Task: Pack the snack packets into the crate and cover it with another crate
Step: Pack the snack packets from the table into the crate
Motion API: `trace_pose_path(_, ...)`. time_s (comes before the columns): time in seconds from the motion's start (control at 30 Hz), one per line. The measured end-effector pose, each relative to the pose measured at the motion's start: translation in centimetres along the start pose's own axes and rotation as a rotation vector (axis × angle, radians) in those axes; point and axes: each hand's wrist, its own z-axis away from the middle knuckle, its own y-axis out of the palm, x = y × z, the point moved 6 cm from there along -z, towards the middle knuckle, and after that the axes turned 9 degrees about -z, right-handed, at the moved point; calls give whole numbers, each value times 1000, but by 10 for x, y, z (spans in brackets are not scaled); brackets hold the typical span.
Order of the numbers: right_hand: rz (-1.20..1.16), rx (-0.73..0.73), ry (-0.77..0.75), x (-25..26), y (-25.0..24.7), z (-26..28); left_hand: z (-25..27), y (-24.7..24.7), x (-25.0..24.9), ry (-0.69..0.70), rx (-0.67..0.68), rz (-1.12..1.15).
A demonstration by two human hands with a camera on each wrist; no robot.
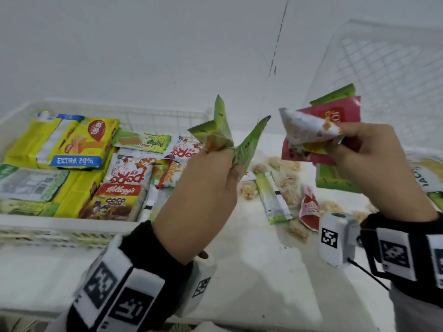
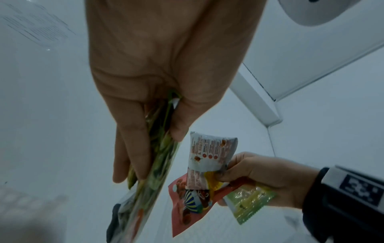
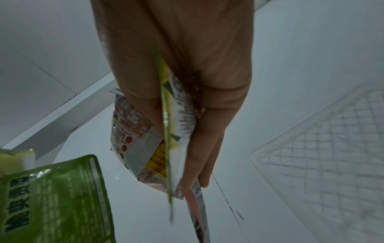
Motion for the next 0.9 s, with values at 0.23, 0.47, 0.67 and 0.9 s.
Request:
trace_pose_path(0.23, -143, -39, -67, 63, 53, -19, -13, -80, 64, 4, 32, 118)
trace_pose_path(0.47, -357, 36, -11, 126, 140, -66, -68, -126, 166, -70, 72, 198)
trace_pose_path(0.67, -408, 121, 303, 103, 242, -109, -100, -100, 255, -348, 233, 226)
trace_pose_path(0.9, -119, 217, 475, 35, 299, -104, -97, -86, 282, -297, 173, 83)
